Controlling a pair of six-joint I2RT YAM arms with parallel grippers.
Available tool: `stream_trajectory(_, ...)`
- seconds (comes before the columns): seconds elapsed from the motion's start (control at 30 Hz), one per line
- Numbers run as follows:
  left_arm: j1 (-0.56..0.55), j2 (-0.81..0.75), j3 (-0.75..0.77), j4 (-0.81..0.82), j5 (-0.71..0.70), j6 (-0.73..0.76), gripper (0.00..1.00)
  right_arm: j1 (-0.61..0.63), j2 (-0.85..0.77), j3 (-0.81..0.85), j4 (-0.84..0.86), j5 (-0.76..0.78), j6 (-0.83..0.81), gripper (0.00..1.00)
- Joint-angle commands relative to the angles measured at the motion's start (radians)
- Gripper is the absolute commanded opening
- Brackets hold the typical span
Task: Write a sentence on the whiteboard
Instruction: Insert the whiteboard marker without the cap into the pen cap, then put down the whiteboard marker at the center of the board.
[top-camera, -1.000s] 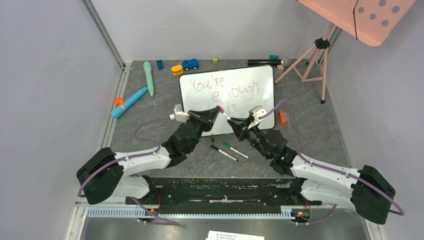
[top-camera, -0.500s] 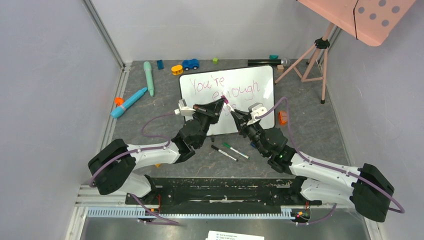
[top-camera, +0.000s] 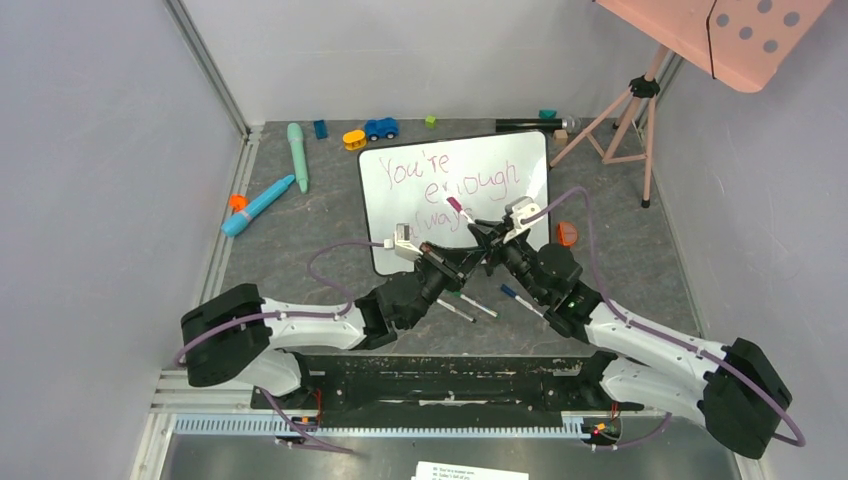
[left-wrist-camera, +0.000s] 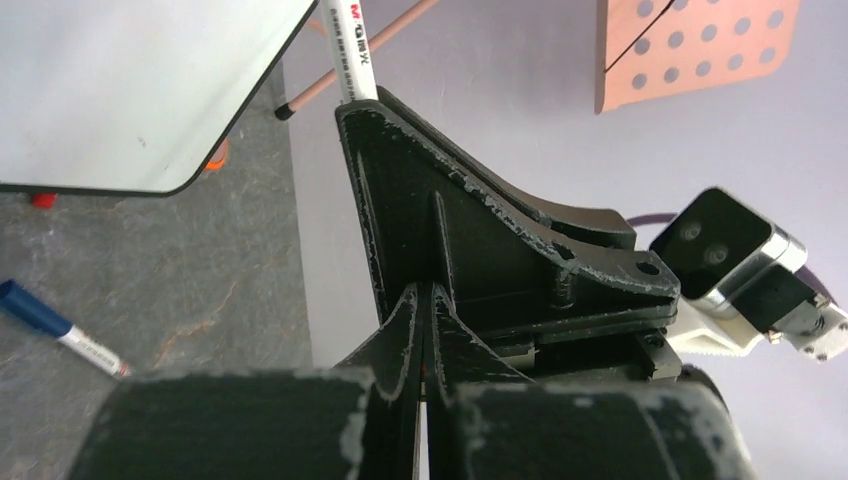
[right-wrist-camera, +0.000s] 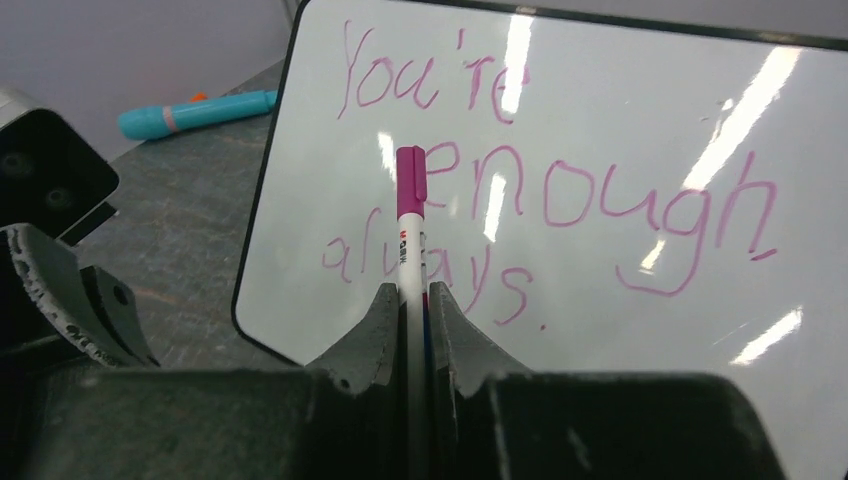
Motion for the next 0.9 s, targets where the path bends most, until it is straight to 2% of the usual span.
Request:
stream_trajectory(0.0, -0.115, -0.056, -0.045, -0.070, 0.349, 0.026, 0.02, -0.002, -0.029, 0.011, 0.025, -0.088, 0.082, 0.00)
stream_trajectory(0.1, -0.113, -0.187, -0.018, -0.341, 0.268, 0.106, 0.03, -0.011, -0.089, 0.016, -0.061, -0.062, 0.065, 0.00)
stream_trajectory(0.17, -0.100, -0.272, -0.006, -0.526, 0.208, 0.145, 0.12, -0.026, -0.117, 0.038, -0.157, -0.041, 0.067, 0.00)
stream_trajectory(0.23, -0.052, -0.349, 0.022, -0.720, 0.182, 0.185, 0.26, -0.050, -0.133, 0.063, -0.271, -0.041, 0.073, 0.00)
stream_trajectory(0.33, 0.040, -0.422, 0.108, -1.010, 0.162, 0.287, 0.39, -0.077, -0.141, 0.092, -0.438, -0.125, 0.077, 0.00)
stream_trajectory(0.4, 0.082, -0.464, 0.142, -1.139, 0.139, 0.370, 0.51, -0.085, -0.143, 0.102, -0.526, -0.191, 0.071, 0.00)
stream_trajectory(0.47, 0.105, -0.505, 0.163, -1.228, 0.090, 0.438, 0.66, -0.093, -0.134, 0.109, -0.606, -0.274, 0.062, 0.00)
stream_trajectory(0.53, 0.128, -0.546, 0.169, -1.291, 0.039, 0.495, 0.75, -0.098, -0.123, 0.103, -0.671, -0.339, 0.069, 0.00)
stream_trajectory(0.7, 0.263, -0.597, 0.144, -1.326, 0.058, 0.632, 0.78, -0.128, -0.097, 0.006, -0.622, -0.456, 0.137, 0.00)
stream_trajectory(0.8, 0.313, -0.618, 0.107, -1.291, 0.070, 0.713, 0.80, -0.140, -0.057, -0.036, -0.560, -0.476, 0.169, 0.00)
stream_trajectory(0.87, 0.327, -0.645, 0.076, -1.274, 0.055, 0.760, 0.85, -0.151, -0.023, -0.060, -0.522, -0.470, 0.180, 0.00)
